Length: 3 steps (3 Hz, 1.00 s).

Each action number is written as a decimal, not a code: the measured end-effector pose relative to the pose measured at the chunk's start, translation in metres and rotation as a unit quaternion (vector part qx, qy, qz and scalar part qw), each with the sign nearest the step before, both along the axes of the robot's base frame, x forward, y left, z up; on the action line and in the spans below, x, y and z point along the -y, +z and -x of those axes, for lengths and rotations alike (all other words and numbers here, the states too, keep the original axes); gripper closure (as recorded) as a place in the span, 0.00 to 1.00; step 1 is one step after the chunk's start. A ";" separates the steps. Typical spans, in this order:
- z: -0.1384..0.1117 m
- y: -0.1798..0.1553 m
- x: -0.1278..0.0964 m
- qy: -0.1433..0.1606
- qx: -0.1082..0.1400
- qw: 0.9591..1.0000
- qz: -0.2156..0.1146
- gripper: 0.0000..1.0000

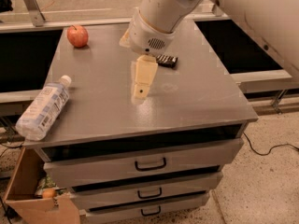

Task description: Place blue plastic bottle upright

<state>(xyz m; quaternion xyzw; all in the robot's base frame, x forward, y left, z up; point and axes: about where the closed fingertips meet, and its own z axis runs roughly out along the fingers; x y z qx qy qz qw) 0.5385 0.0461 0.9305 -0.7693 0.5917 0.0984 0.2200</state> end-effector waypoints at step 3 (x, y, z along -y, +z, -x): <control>-0.017 -0.006 -0.037 0.050 0.016 0.999 -0.005 0.00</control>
Offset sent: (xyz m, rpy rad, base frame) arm 0.0080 0.0219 -0.0044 0.0104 -0.0228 0.0689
